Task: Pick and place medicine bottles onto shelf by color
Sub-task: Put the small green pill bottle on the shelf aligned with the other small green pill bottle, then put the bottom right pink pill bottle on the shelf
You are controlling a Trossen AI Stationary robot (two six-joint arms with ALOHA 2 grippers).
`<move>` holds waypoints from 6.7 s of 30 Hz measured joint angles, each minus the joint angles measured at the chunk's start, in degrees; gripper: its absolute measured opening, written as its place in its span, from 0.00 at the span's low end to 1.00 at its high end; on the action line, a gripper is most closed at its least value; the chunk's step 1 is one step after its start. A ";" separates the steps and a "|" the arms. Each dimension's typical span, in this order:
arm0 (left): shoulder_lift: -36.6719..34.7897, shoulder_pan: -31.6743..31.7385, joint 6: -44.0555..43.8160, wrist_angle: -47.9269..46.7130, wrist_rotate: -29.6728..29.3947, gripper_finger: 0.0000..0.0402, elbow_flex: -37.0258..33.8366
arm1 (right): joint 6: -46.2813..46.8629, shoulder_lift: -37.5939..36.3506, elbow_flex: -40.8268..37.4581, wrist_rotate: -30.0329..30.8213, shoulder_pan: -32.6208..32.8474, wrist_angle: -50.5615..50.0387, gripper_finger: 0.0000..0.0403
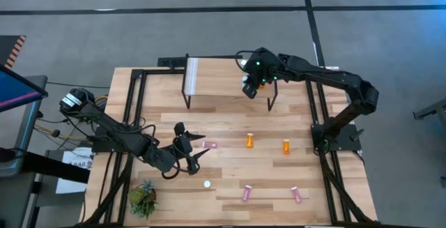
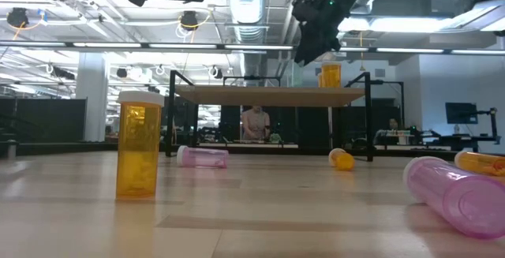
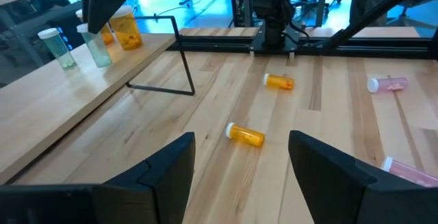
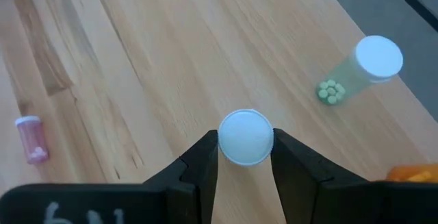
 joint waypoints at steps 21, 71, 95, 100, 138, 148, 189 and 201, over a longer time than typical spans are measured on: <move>0.00 0.00 -0.36 0.04 0.46 0.56 -0.02 | -1.14 2.49 0.11 0.09 -1.62 2.92 0.37; 3.41 0.38 -0.34 5.88 2.28 0.56 -0.02 | 39.42 -13.39 -3.18 23.19 58.47 -21.26 0.62; 8.35 2.10 -2.95 2.74 7.30 0.56 -0.04 | 65.70 -17.51 -29.09 16.96 68.88 -11.03 0.49; 8.35 2.10 -3.17 2.45 7.03 0.56 -0.04 | 79.62 -18.42 -32.98 6.67 69.43 -8.89 0.47; 8.28 5.05 2.94 4.20 10.95 0.56 -0.02 | 103.52 13.99 -19.82 -1.62 84.11 -4.36 0.46; 8.28 5.05 2.66 4.17 11.08 0.56 -0.02 | 94.35 9.16 -14.82 5.53 84.08 -19.16 0.46; 8.26 5.03 2.40 5.71 14.01 0.56 0.00 | 119.75 -5.16 -34.10 18.12 90.33 -7.88 0.40; 8.26 4.79 2.07 10.53 19.83 0.56 0.00 | 121.06 -2.22 -41.40 19.41 89.43 9.17 0.41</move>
